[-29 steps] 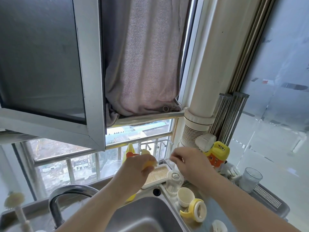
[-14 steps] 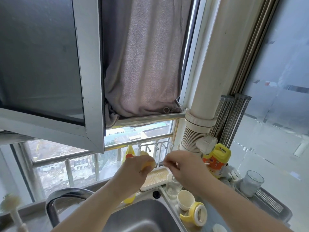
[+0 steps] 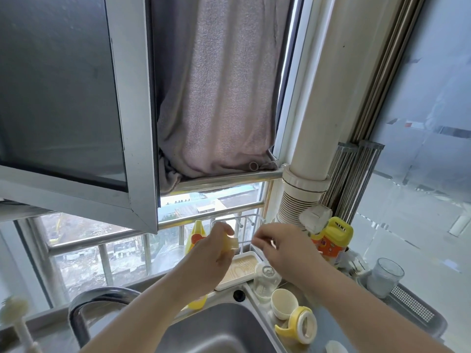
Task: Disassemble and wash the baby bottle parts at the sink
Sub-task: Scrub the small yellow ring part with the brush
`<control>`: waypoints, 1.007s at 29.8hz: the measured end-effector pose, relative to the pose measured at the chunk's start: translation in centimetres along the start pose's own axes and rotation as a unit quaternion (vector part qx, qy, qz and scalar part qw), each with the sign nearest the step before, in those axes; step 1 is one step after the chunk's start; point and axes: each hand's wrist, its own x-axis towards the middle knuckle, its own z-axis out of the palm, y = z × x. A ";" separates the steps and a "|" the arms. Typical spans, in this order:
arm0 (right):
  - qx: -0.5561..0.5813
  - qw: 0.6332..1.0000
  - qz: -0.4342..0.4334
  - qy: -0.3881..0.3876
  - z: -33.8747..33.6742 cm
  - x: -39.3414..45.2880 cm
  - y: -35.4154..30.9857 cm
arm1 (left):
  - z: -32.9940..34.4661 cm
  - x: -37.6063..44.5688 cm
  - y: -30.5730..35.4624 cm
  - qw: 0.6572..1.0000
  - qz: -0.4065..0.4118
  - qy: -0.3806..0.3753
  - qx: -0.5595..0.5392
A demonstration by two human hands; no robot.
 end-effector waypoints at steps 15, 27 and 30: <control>-0.016 1.000 0.008 -0.005 0.0 -0.4 -0.7 | 0.2 0.7 -1.2 0.996 0.041 0.069 0.030; -0.028 1.000 0.003 -0.008 -1.9 -1.2 1.8 | -1.3 -0.6 -1.5 0.988 -0.022 0.037 -0.146; 0.000 0.998 0.040 -0.038 -2.6 -2.0 2.1 | -1.6 -0.6 -2.4 0.974 -0.090 0.031 -0.208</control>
